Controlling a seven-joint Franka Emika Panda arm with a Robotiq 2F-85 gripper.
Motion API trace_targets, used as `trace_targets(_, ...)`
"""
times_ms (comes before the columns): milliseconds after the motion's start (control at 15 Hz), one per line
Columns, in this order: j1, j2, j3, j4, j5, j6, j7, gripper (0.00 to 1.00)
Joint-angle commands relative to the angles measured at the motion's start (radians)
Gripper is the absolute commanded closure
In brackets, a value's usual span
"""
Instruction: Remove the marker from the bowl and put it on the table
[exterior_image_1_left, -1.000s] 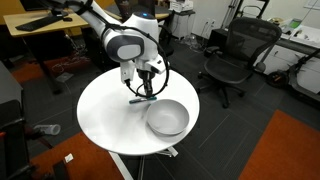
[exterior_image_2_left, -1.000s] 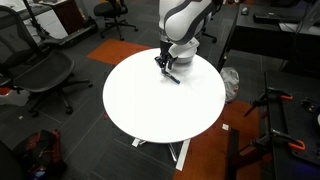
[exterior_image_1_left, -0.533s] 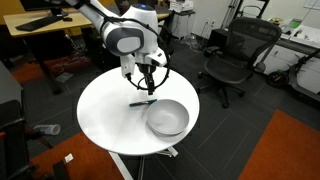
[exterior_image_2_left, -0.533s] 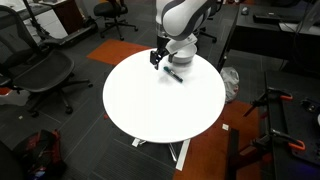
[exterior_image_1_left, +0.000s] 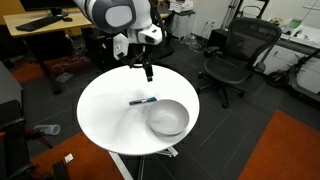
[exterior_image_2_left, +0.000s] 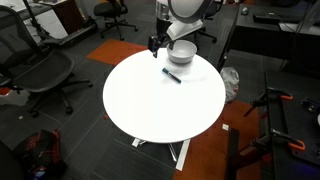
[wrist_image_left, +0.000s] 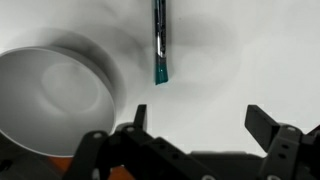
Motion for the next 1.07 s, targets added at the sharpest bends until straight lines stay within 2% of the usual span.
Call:
trace_targets(0,0.042,-0.143,-0.026,-0.126,-0.072,-0.036,0.071,0.00)
trace_targets(333,0.050,-0.277,-0.004,-0.221,-0.150,-0.107,0.098,0.00)
trace_targets(600,0.036,-0.349,0.025,-0.263,-0.166,-0.165,0.087,0.00)
trace_targets(667,0.034,-0.359,0.031,-0.269,-0.169,-0.178,0.087,0.00)
trace_targets(733,0.019,-0.302,0.037,-0.222,-0.151,-0.148,0.070,0.00)
trace_targets(1000,0.018,-0.328,0.045,-0.244,-0.152,-0.159,0.069,0.00)
